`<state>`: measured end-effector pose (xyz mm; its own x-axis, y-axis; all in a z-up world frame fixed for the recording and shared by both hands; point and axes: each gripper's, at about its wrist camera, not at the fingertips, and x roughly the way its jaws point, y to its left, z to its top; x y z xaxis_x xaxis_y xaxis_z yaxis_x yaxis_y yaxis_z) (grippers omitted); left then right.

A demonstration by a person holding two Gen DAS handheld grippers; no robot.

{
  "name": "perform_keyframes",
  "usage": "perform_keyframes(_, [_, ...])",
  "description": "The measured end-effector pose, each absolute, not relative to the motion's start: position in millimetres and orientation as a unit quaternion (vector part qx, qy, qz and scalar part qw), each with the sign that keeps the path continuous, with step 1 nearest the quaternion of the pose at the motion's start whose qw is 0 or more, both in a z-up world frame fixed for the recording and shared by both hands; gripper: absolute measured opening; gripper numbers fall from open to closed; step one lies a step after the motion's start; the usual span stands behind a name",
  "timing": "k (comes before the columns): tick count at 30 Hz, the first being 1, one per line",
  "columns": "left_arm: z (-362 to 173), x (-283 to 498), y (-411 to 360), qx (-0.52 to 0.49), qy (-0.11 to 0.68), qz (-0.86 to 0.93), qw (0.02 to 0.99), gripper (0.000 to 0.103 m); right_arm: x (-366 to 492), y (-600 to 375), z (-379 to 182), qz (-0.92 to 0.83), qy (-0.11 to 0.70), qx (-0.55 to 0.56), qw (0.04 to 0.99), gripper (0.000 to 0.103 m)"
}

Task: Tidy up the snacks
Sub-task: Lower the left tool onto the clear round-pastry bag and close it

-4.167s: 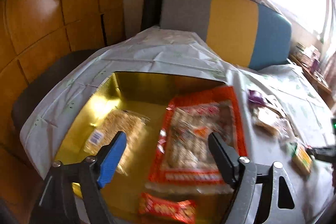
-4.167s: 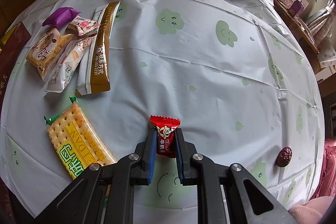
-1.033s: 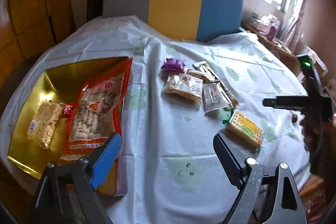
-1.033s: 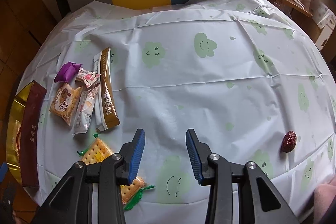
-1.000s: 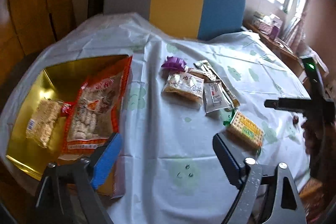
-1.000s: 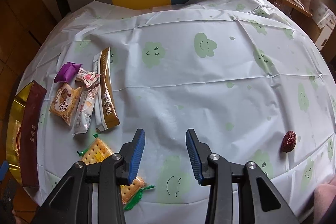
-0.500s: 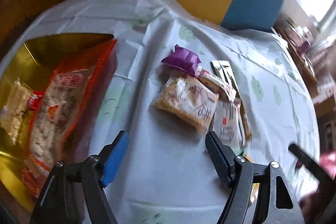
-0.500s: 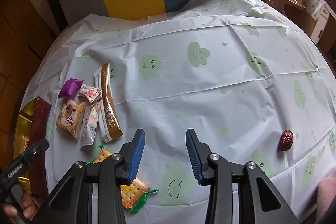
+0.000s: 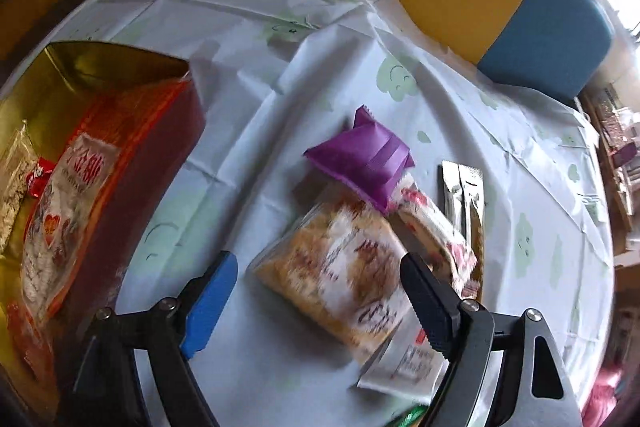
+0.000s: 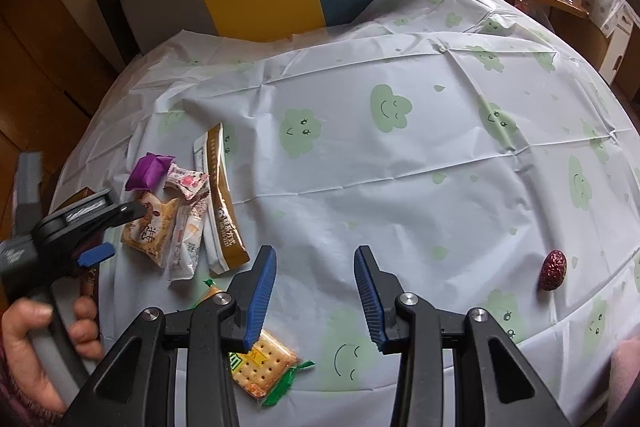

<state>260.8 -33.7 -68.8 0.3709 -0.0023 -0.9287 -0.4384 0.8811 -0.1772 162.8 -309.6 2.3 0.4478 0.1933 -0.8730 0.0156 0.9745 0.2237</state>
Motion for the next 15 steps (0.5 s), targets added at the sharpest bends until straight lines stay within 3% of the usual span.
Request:
perform_keyframes(10, [-85, 276, -51, -0.132, 0.543, 0.116, 0.821, 0.087, 164, -310, 2, 0.057, 0.524, 0.105, 0.843, 0.041])
perform_keyframes(15, [-81, 242, -51, -0.089, 0.541, 0.048, 0.835, 0.077, 164, -310, 0, 0.053, 0.527, 0.101, 0.842, 0.041])
